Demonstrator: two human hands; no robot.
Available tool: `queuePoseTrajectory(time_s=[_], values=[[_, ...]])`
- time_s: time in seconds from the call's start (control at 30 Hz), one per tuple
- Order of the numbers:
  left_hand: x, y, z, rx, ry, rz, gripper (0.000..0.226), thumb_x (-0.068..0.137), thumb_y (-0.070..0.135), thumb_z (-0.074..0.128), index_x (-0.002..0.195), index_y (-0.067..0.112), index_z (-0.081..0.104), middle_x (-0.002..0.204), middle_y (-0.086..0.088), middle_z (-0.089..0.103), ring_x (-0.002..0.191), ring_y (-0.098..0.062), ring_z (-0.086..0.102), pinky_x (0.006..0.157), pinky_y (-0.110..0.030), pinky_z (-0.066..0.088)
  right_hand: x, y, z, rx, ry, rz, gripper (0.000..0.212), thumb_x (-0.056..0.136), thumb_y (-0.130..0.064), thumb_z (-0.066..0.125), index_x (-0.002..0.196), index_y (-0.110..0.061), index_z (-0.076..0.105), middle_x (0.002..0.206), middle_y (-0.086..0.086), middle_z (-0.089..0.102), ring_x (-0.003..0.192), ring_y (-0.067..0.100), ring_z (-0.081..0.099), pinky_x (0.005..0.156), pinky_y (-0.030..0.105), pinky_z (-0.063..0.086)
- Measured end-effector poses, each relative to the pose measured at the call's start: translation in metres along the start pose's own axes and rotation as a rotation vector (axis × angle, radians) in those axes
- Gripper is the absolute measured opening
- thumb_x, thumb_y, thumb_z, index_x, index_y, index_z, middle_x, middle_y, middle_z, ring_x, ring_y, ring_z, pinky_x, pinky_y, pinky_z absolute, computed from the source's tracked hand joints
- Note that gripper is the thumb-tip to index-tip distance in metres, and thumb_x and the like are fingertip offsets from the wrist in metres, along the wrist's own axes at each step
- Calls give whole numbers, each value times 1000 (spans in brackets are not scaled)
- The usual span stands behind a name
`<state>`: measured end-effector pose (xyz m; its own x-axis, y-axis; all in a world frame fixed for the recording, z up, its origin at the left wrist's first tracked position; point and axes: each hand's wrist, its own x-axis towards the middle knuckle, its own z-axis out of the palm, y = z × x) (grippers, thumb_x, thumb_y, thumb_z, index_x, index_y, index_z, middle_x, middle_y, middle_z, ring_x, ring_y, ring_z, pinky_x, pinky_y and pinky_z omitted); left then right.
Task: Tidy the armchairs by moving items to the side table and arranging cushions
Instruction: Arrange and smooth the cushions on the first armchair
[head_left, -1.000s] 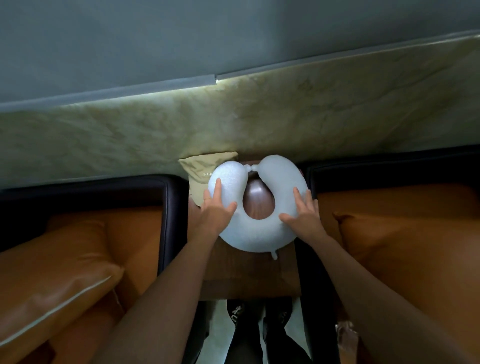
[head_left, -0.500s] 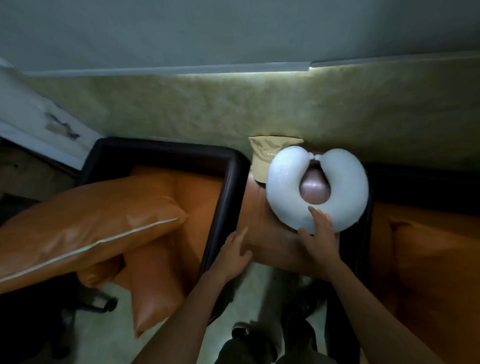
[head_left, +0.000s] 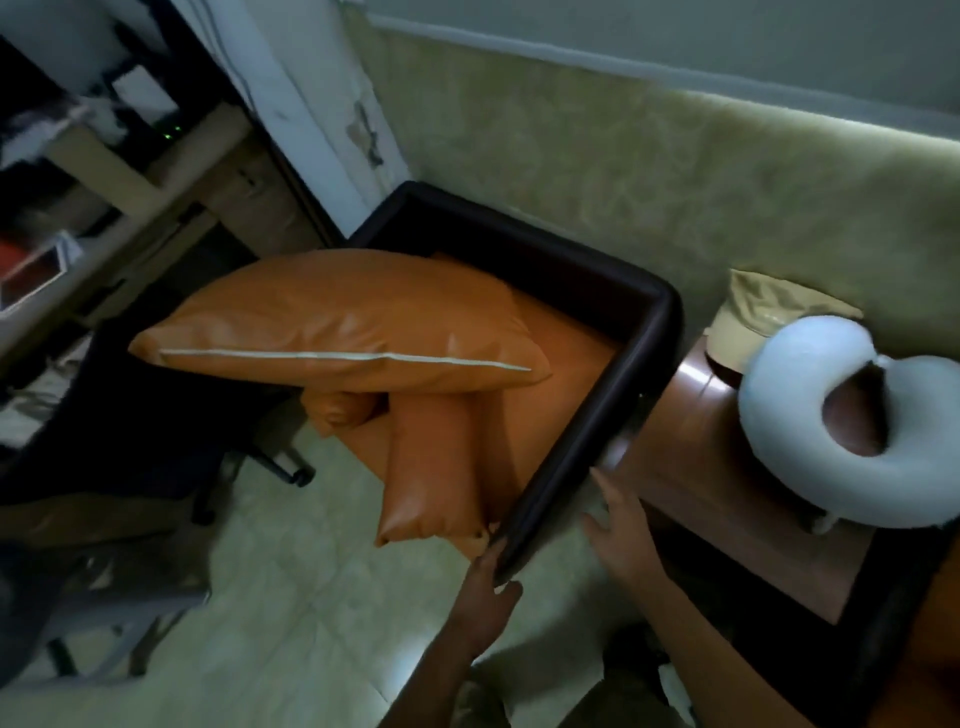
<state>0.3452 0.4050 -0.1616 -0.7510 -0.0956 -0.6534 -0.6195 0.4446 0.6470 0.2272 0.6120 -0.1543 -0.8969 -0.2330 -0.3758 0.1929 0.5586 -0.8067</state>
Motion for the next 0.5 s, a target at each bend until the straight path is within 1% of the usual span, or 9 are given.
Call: queuePoseTrajectory(time_s=[0.07,0.1,0.13,0.17,0.2,0.27,0.33,0.4,0.5], values=[[-17,1,-28,-2,44,24,46,99,19,58,135,40,40,130,24,48,120,0,49,97,-4,37,-1,-24,30,-49,-37,-28,64,95,-19,64,152,-30,37,152,-1,41,146,21,30,119,43,30],[-21,0,-45,-31,67,44,41,100,12,56,129,35,40,122,24,47,115,1,49,87,3,33,-1,-35,47,-70,-50,-39,63,96,-21,62,152,-31,37,152,-1,40,147,22,28,119,46,30],[-24,0,-61,-51,96,52,37,101,9,54,126,32,40,118,21,47,113,-2,50,82,5,31,-3,-49,61,-87,-57,-44,61,97,-23,61,152,-31,36,153,-1,39,148,23,27,119,47,30],[-26,-3,-79,-59,104,51,35,102,8,53,127,29,40,118,18,47,112,-4,52,79,5,32,-5,-62,76,-101,-54,-56,61,97,-23,60,153,-29,36,154,-1,39,148,24,27,120,47,30],[-26,-10,-98,-55,116,63,38,102,9,53,133,27,41,122,16,47,112,-3,51,81,2,34,-8,-78,91,-106,-43,-78,61,97,-22,60,153,-27,36,154,1,38,148,24,27,120,44,28],[-24,-25,-138,-39,148,99,56,101,19,57,152,24,35,142,9,42,123,-7,45,98,-13,37,-13,-106,115,-86,-18,-99,62,97,-19,61,153,-25,37,154,2,37,148,24,26,120,39,26],[-26,-35,-176,-44,174,126,65,98,27,58,157,25,29,152,0,38,135,-16,42,112,-28,36,-14,-129,136,-90,-11,-91,62,97,-19,62,153,-26,36,156,3,35,149,24,23,120,39,23],[-26,-47,-205,-34,187,140,65,98,24,56,157,21,29,154,-3,39,139,-20,41,113,-25,32,-13,-143,152,-96,15,-101,63,96,-18,63,153,-27,37,155,3,37,146,24,29,120,40,26],[-17,-59,-245,-12,191,197,64,97,27,57,156,23,32,152,2,44,136,-15,46,112,-24,34,-2,-160,170,-60,40,-128,66,94,-18,65,153,-28,36,152,1,41,141,20,36,115,33,29]])
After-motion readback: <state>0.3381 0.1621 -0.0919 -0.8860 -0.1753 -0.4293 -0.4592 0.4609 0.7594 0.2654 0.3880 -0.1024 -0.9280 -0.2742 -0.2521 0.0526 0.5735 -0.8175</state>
